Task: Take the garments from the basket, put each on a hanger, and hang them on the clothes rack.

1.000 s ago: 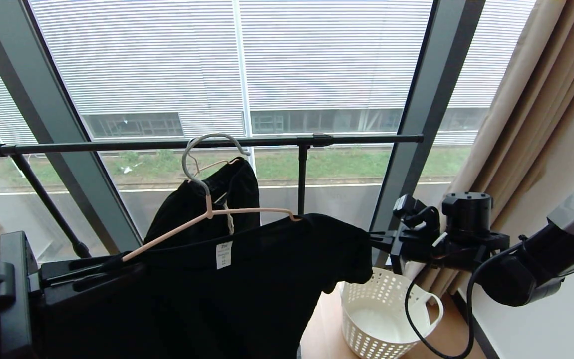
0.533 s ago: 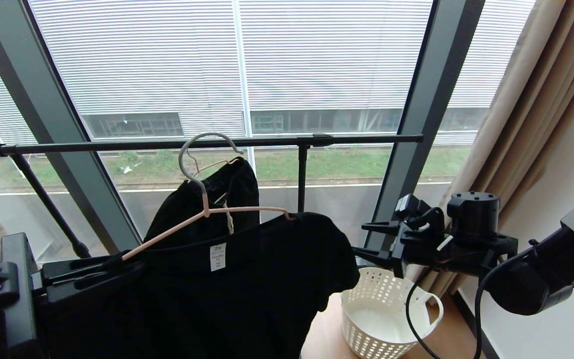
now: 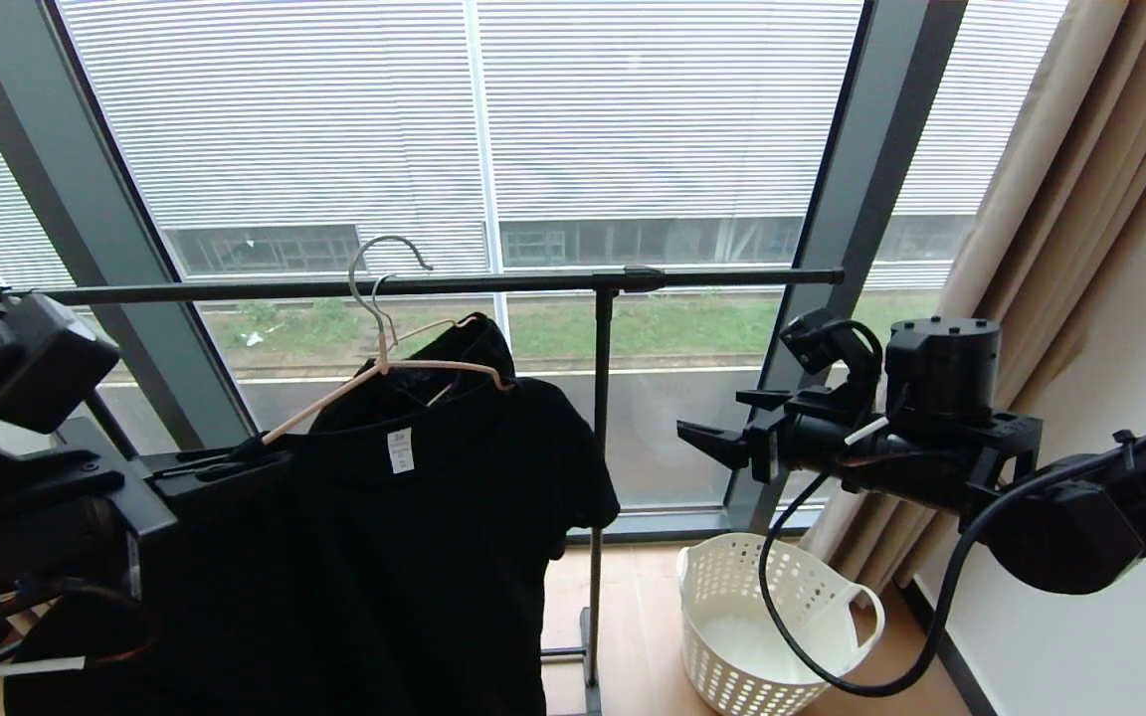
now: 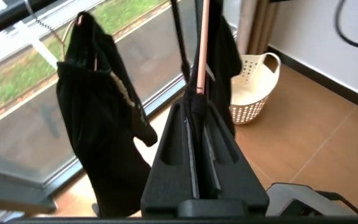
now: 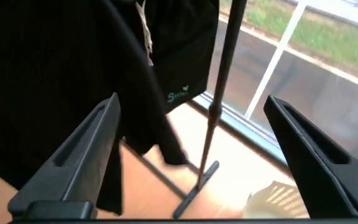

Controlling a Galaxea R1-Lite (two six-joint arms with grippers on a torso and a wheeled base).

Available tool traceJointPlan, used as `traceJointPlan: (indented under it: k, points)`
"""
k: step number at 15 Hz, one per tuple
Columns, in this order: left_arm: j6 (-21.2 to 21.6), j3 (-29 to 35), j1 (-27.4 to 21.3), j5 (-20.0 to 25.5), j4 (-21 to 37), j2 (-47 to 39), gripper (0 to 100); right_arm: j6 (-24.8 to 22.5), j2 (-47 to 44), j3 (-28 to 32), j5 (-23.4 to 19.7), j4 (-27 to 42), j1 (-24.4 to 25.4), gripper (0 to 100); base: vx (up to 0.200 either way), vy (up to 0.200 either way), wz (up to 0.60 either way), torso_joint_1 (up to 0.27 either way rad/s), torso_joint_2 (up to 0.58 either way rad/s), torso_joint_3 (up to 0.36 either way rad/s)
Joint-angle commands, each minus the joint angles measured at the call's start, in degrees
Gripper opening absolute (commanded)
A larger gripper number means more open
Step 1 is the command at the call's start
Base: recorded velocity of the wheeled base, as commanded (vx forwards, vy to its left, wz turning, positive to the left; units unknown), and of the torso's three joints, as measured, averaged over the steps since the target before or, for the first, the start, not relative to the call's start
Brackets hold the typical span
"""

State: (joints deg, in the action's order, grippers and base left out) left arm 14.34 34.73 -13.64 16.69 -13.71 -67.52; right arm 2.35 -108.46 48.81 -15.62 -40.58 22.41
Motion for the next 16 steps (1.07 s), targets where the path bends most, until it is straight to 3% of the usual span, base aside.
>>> traceJointPlan:
  k: [1,5,8,11,16]
  points:
    - [-3.5,4.3,-1.0,-2.1,-0.1,-8.0,0,2.7,4.1,5.3,1.6,4.7,0.9,100,0.000,0.000,0.00,0.000,0.00,0.000]
    - [-6.4,9.7,-2.4,-6.8,-1.4,-19.0,0,4.5,4.7,7.9,7.3,8.1,1.5,100,0.000,0.000,0.00,0.000,0.00,0.000]
    - [-8.8,11.7,-2.8,-9.3,-10.5,-27.1,0,3.9,3.8,7.9,8.7,8.4,2.4,100,0.000,0.000,0.00,0.000,0.00,0.000]
    - [-13.8,18.3,-3.4,-14.7,-11.2,-34.4,0,3.1,3.7,7.5,8.9,8.4,2.6,100,0.000,0.000,0.00,0.000,0.00,0.000]
    - [-17.3,26.5,-5.0,-17.9,-11.2,-41.9,0,2.0,3.5,7.4,9.6,8.4,3.1,100,0.000,0.000,0.00,0.000,0.00,0.000]
